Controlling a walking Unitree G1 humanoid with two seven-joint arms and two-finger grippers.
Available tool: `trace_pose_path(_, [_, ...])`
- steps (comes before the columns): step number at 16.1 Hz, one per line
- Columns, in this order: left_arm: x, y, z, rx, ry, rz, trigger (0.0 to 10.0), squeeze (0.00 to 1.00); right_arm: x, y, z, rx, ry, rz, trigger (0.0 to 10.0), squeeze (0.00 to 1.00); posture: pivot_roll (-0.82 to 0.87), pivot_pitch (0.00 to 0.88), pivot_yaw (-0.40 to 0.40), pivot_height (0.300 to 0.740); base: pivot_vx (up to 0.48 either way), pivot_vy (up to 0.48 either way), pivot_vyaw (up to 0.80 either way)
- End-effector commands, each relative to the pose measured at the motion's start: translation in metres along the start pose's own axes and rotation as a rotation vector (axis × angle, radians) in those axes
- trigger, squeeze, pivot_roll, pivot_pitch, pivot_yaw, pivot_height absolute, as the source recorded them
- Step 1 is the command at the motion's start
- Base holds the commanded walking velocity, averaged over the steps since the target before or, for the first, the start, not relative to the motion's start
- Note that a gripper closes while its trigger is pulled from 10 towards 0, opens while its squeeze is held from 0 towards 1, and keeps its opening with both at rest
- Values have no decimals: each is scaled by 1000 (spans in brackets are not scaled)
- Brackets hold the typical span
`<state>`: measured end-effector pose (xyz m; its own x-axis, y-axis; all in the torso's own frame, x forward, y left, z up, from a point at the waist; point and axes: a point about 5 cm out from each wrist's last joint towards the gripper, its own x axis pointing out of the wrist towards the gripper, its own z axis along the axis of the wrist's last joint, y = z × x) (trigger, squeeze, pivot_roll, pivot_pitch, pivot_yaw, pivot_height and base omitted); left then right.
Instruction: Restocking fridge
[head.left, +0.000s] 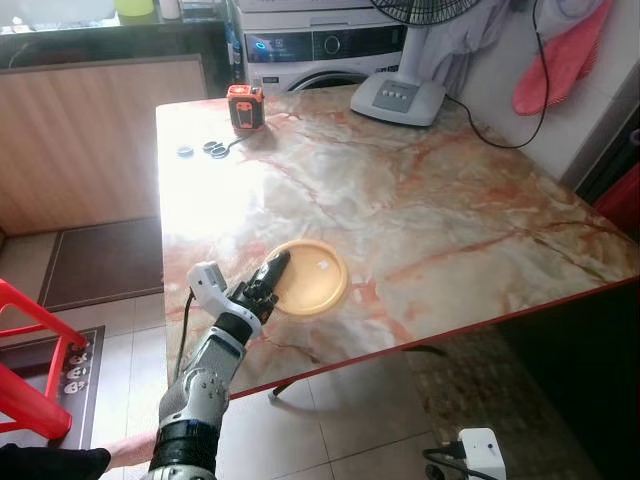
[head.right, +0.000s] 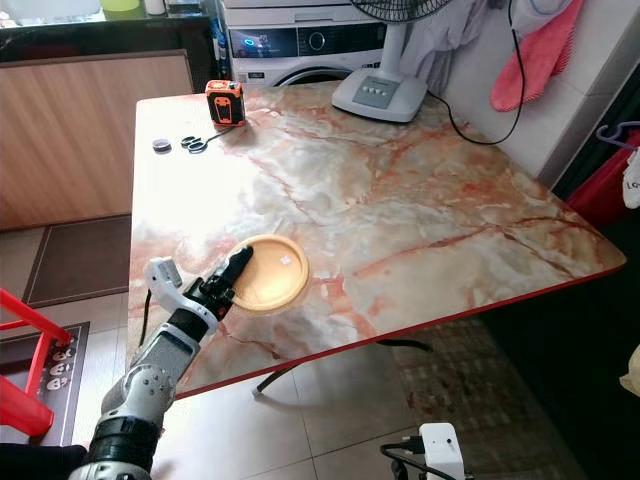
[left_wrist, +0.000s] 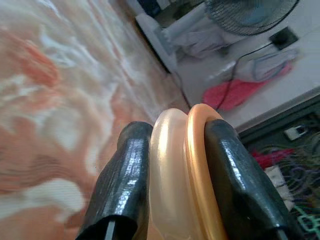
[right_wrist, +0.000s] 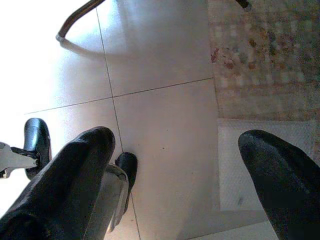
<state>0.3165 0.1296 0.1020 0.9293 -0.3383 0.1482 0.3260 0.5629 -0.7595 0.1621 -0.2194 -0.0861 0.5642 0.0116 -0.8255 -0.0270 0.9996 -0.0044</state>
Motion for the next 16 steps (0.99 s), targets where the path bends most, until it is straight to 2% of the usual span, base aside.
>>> trace_pose_path(1, [-2,-4,4,-11,-16,-14,10000,0,-1,-3,-3,-10,6,-6,10000,0,-95,13,-73,740,0,0,0])
trace_pose_path(4, [-5,-14,10,-3,-27,-24,10000,0,-2,-4,-4,-14,8,-8,10000,0,-91,0,-72,740,0,0,0])
trace_pose_path(6, [-7,-16,14,52,-40,4,10000,0,-2,-4,-4,-20,12,-11,10000,0,-89,0,-69,740,0,0,0])
trace_pose_path(7, [-9,-14,21,81,-90,65,10000,0,-2,-4,-5,-17,12,-10,10000,0,-97,0,-59,740,0,0,0])
trace_pose_path(9, [-10,-14,29,98,-123,99,10000,0,-2,-3,-6,-14,11,-10,10000,0,-100,0,-53,740,0,0,0])
trace_pose_path(13, [-14,-32,42,167,-162,91,10000,0,-2,0,-7,11,2,-14,10000,0,-107,0,-31,740,0,0,0])
trace_pose_path(16, [-16,-42,42,129,-157,58,10000,0,-2,0,-8,11,3,-13,10000,0,-92,0,-34,740,0,0,0])
